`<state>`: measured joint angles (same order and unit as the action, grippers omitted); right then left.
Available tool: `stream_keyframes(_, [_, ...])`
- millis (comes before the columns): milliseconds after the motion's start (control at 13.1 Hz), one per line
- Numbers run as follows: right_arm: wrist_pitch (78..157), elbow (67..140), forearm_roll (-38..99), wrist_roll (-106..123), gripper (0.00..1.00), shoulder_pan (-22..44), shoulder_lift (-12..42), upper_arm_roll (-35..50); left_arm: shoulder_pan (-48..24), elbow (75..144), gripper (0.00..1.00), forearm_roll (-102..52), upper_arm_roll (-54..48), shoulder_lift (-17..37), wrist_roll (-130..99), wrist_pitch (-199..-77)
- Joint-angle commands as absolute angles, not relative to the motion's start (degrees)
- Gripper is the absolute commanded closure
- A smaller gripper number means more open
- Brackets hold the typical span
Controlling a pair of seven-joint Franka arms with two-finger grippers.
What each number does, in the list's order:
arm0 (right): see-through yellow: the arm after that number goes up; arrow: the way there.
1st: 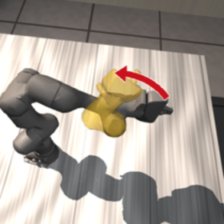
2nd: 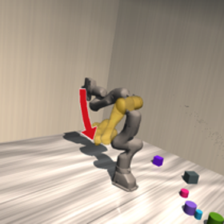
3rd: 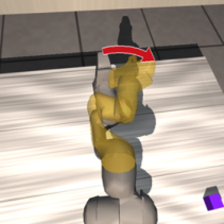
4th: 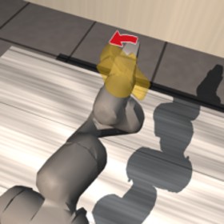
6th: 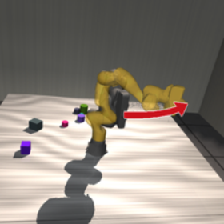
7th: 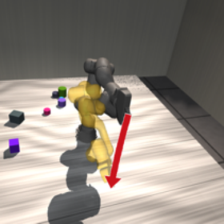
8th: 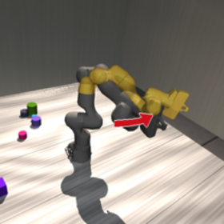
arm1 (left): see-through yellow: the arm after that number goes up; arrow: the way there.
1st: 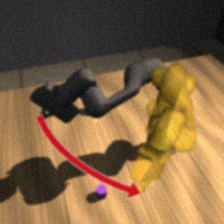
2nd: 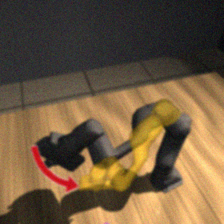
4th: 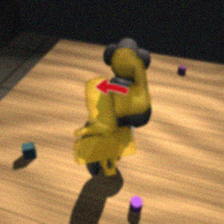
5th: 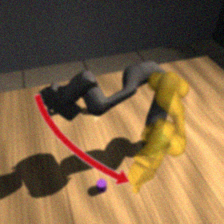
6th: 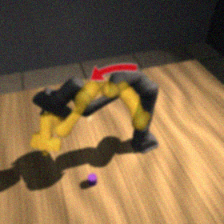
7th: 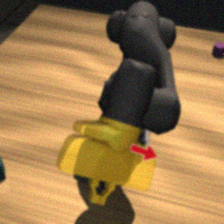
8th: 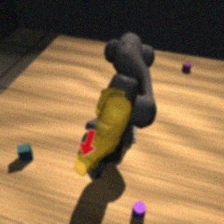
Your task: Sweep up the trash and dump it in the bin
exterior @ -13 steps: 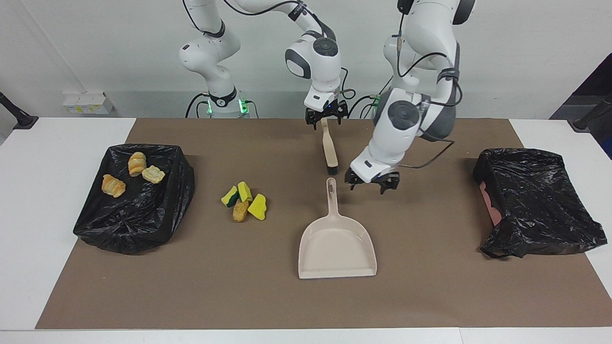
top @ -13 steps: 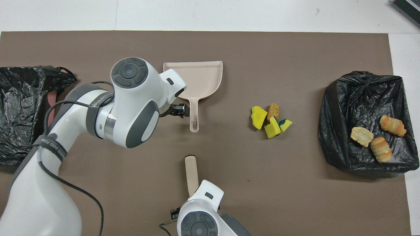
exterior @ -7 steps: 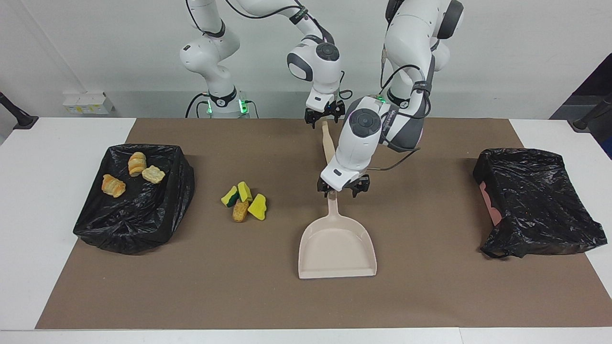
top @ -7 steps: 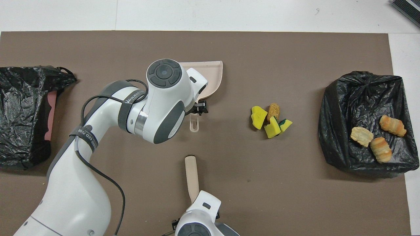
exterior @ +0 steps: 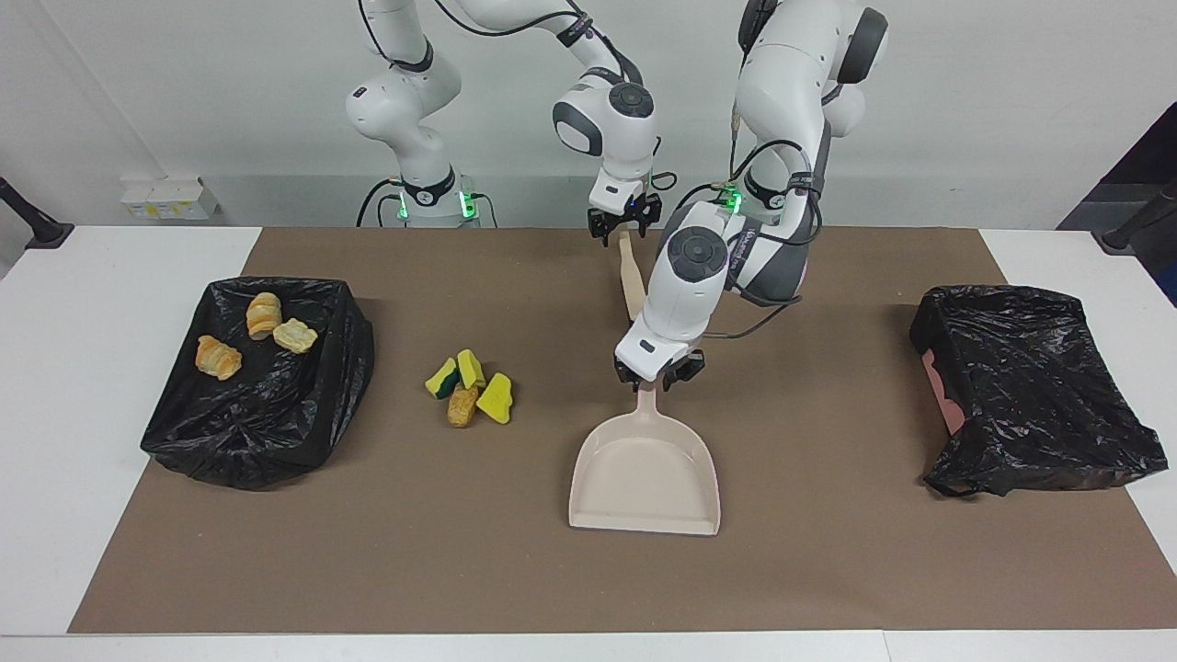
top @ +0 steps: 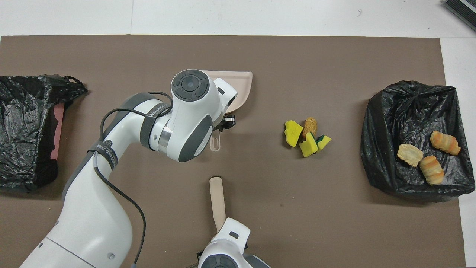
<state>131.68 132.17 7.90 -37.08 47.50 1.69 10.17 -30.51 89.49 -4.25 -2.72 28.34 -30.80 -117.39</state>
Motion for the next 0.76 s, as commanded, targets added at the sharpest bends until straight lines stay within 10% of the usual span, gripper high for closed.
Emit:
stream_keyframes(0, [132.6,132.2,8.4,-35.3,1.0,46.7,1.8,10.3,-30.8,87.9,1.0,-4.6,-2.5,29.3,-31.3,-117.4])
stream_keyframes(687, [122.4,129.9,6.6,-30.3,1.0,38.6,-5.6,9.8,-24.1,86.4,1.0,0.9,-2.2,24.4,-8.7,-114.5])
